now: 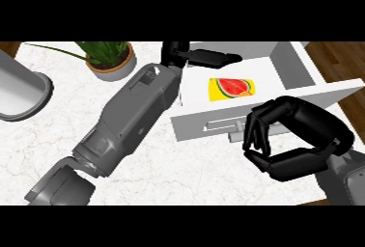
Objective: Pick up the cup, place it into the drawer and close the drawer
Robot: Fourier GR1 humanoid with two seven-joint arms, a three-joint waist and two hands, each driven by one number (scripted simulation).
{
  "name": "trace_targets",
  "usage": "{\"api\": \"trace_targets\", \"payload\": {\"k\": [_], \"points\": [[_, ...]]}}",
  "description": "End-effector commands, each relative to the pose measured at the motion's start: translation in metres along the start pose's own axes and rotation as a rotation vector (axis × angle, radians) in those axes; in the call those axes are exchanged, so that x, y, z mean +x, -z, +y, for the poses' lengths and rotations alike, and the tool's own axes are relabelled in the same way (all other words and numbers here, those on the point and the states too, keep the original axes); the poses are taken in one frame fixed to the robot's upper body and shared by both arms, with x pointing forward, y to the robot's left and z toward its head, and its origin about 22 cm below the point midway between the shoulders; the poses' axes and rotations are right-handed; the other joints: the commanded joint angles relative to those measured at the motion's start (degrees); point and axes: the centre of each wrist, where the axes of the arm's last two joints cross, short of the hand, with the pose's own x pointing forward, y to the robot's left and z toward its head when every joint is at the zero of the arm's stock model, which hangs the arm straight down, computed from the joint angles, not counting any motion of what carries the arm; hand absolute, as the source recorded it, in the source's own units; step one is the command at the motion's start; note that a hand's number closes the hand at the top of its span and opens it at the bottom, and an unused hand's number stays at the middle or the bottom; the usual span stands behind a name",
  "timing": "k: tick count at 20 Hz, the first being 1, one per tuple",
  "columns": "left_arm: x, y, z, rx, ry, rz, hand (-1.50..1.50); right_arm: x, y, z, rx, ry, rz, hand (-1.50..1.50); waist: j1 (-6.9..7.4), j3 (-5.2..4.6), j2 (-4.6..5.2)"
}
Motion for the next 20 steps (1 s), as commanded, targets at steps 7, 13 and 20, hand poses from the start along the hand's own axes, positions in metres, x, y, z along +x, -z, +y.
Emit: {"api": "trace_targets", "payload": {"k": [7, 13, 20], "points": [[0.002, 0.003, 0.002, 0.058, -0.053, -0.030, -1.50, -0.023, -0.014, 0.012, 0.021, -0.366, 0.336, -1.50, 7.31, 0.09, -1.08], [-0.035, -0.024, 0.022, 0.062, -0.116, -0.021, -1.50, -0.089, -0.008, 0.043, 0.024, -0.414, 0.484, -1.50, 10.09, 0.06, -1.48], [-0.032, -0.031, 0.053, 0.094, -0.144, -0.071, -1.50, -0.158, 0.003, 0.027, 0.101, -0.434, 0.600, 1.50, 13.13, 0.10, -1.65]]}}
